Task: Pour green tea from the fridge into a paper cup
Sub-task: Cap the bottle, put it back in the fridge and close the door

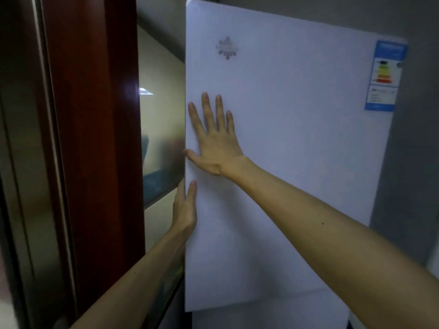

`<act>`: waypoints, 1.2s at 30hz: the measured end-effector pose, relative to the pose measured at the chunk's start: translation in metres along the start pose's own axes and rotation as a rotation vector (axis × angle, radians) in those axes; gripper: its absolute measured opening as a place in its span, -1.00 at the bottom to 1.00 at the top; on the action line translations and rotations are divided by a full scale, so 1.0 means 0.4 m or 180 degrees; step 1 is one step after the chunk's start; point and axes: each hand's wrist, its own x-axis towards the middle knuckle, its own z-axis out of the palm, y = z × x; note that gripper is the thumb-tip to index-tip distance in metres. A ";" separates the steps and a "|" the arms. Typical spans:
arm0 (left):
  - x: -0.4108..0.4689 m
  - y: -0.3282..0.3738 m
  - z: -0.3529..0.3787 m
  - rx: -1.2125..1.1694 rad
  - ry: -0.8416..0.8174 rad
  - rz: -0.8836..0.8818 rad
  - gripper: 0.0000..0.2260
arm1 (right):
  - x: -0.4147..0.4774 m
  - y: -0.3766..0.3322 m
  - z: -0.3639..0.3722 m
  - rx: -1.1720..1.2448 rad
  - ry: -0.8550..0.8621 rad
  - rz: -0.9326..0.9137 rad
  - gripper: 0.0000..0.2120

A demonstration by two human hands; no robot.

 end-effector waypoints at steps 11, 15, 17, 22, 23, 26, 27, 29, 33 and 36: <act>0.148 -0.063 0.002 -0.0118 -0.0098 -0.0148 -0.62 | 0.092 0.005 0.138 -0.0052 0.0182 0.0215 -0.06; 0.210 -0.098 0.010 -0.0120 -0.0088 -0.0078 -0.70 | 0.126 0.017 0.198 -0.0134 0.0314 0.0248 -0.07; 0.240 -0.120 0.013 -0.0097 -0.0112 -0.0088 -0.71 | 0.140 0.021 0.222 -0.0186 0.0318 0.0258 -0.07; 0.307 -0.151 0.029 -0.0226 -0.0079 -0.0177 -0.67 | 0.177 0.039 0.279 -0.0306 0.0357 0.0327 -0.09; 0.318 -0.154 0.035 -0.0243 -0.0066 -0.0204 -0.65 | 0.183 0.043 0.291 -0.0332 0.0366 0.0342 -0.09; 0.349 -0.170 0.044 -0.0224 -0.0104 -0.0256 -0.64 | 0.199 0.055 0.322 -0.0378 0.0404 0.0357 -0.09; 0.359 -0.177 0.046 -0.0209 -0.0145 -0.0243 -0.61 | 0.204 0.059 0.331 -0.0396 0.0418 0.0361 -0.08; 0.378 -0.187 0.048 -0.0260 -0.0213 -0.0317 -0.55 | 0.212 0.068 0.350 -0.0416 0.0445 0.0360 -0.08; 0.403 -0.194 0.053 -0.0446 -0.0376 -0.0339 -0.57 | 0.225 0.078 0.376 -0.0425 0.0462 0.0382 -0.09; 0.417 -0.200 0.057 -0.0514 -0.0428 -0.0304 -0.57 | 0.234 0.084 0.390 -0.0426 0.0480 0.0384 -0.10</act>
